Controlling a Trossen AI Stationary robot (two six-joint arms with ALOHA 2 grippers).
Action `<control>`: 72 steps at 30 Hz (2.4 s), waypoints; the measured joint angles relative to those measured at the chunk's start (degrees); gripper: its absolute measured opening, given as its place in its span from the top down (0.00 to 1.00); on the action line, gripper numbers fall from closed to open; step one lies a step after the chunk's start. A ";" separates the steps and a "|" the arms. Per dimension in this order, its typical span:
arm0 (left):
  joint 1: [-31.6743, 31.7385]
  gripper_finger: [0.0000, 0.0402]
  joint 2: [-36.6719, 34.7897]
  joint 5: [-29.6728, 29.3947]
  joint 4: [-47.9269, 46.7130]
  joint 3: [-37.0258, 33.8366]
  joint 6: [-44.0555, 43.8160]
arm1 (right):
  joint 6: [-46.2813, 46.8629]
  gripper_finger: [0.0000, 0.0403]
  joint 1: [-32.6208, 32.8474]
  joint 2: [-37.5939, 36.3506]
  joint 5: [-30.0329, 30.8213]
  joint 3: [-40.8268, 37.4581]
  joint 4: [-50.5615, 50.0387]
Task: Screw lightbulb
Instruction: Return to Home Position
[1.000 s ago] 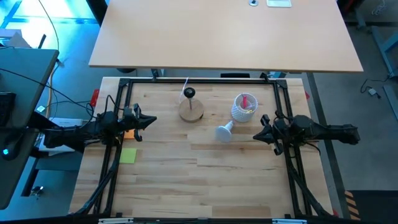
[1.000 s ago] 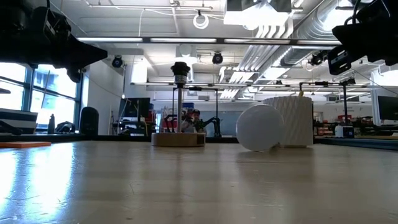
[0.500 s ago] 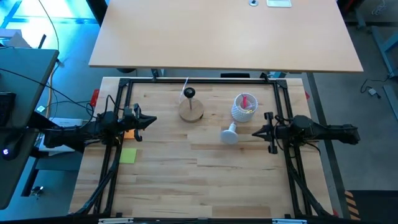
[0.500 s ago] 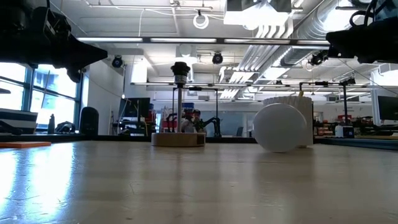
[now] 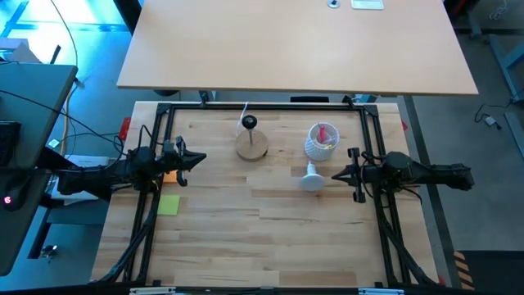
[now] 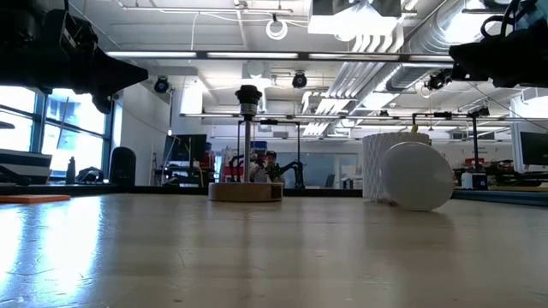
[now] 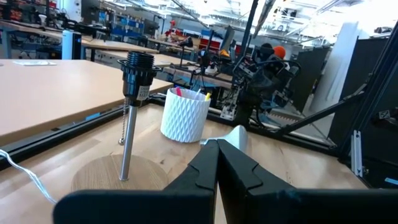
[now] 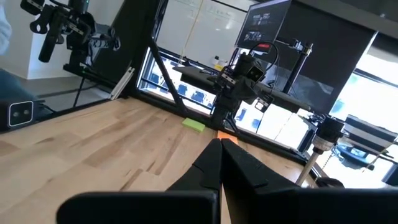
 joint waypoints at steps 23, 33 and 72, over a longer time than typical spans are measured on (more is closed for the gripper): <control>0.00 1.00 -0.02 0.02 0.00 0.00 0.02 | 28.15 1.00 -0.09 0.79 12.14 0.02 -3.46; 0.00 1.00 -0.02 0.02 0.00 0.00 0.00 | 27.92 1.00 -0.09 0.76 12.06 0.02 -3.45; -14.51 1.00 -1.60 7.06 -7.92 1.16 4.55 | 27.91 1.00 -0.09 0.87 10.62 0.11 -3.90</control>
